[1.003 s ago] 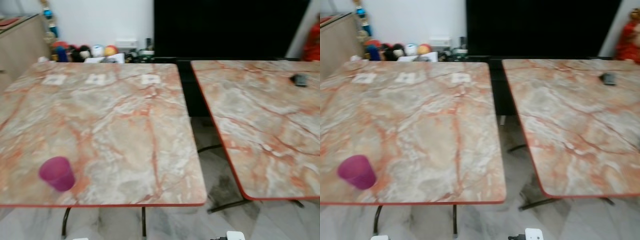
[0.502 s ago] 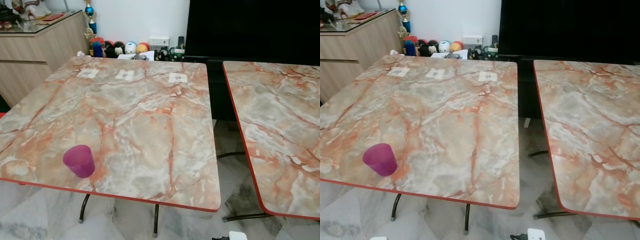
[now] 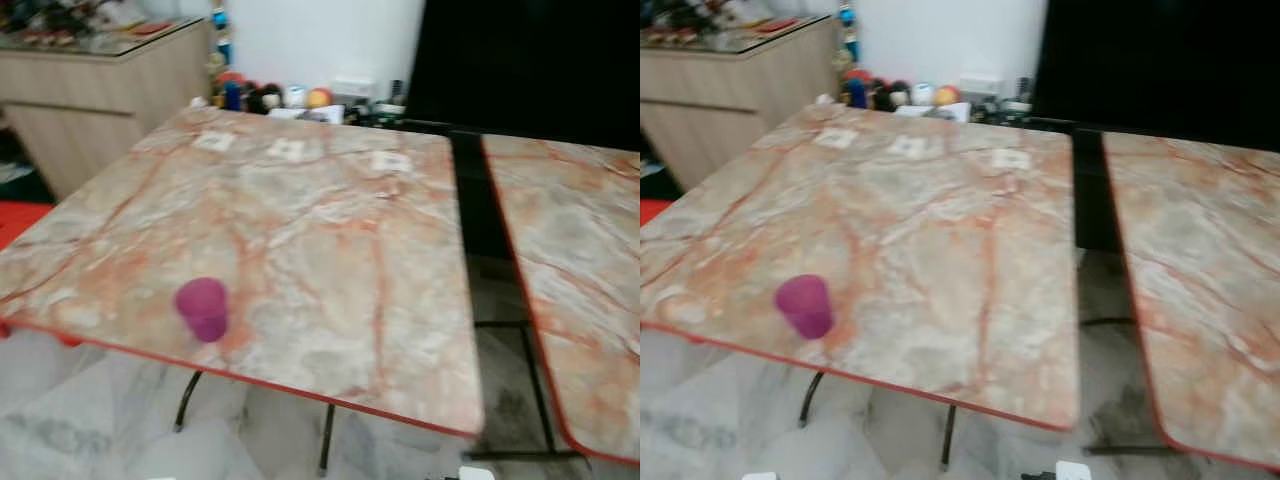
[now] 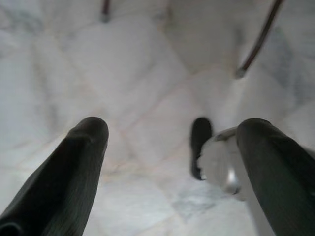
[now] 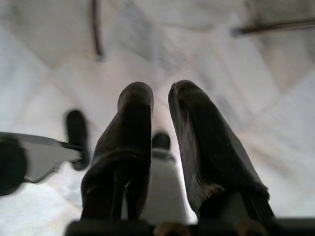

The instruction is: Setting the table

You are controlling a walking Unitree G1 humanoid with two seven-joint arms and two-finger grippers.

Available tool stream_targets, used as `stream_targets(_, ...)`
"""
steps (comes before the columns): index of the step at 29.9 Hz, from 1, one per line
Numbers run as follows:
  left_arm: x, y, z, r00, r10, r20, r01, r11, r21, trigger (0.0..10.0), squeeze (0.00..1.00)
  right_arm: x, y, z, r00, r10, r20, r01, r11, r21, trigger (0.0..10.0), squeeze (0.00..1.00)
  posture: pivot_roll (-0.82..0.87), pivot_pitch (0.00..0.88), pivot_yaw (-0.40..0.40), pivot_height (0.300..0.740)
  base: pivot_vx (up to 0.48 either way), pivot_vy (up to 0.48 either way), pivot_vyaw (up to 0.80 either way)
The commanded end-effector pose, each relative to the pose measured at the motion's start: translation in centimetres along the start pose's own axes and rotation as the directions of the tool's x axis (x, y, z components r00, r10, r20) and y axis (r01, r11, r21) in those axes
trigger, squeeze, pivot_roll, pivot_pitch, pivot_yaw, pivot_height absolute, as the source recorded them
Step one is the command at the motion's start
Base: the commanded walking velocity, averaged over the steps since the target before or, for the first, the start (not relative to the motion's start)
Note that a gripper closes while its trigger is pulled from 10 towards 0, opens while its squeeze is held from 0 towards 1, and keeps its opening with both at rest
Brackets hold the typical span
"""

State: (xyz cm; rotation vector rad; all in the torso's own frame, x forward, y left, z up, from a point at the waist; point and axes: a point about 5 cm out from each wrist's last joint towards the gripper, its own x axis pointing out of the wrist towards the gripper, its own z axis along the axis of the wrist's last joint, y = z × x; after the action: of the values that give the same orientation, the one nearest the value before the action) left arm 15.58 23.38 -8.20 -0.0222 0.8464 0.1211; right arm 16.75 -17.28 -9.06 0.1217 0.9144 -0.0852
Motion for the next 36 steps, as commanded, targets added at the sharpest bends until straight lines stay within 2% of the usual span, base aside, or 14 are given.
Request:
stream_targets(1, -0.08, 0.02, -0.36, 1.000, 0.003, -0.017, -0.003, 1.000, -0.005, 10.0, 0.00, -0.40, -0.82, -1.39, 0.999, -0.025, -0.048, 0.025, 1.000, 0.007, 10.0, 0.00, 0.04, 0.073, 0.002, 0.740, 0.000, 0.337, 0.00)
stream_targets(14, -0.08, 0.08, -0.31, 1.000, 0.006, -0.014, -0.006, 1.000, -0.004, 10.0, 0.00, -0.46, -0.76, -1.72, 0.998, -0.029, -0.060, 0.031, 0.999, 0.024, 10.0, 0.00, 0.04, 0.079, 0.003, 0.740, 0.000, 0.331, 0.00)
stream_targets(23, -0.06, 0.02, -0.11, 1.000, -0.001, 0.001, 0.001, 1.000, 0.021, 10.0, 0.00, -0.52, -0.72, -2.01, 0.997, -0.030, -0.074, 0.032, 0.999, 0.024, 10.0, 0.00, 0.05, 0.086, -0.002, 0.740, 0.000, 0.000, 0.00)
stream_targets(36, -0.08, -0.08, -0.09, 1.000, -0.008, 0.011, 0.008, 1.000, 0.015, 10.0, 0.00, -0.41, -0.68, -1.65, 0.997, -0.037, -0.065, 0.039, 0.999, 0.029, 10.0, 0.00, 0.05, 0.089, -0.006, 0.740, 0.000, 0.000, 0.00)
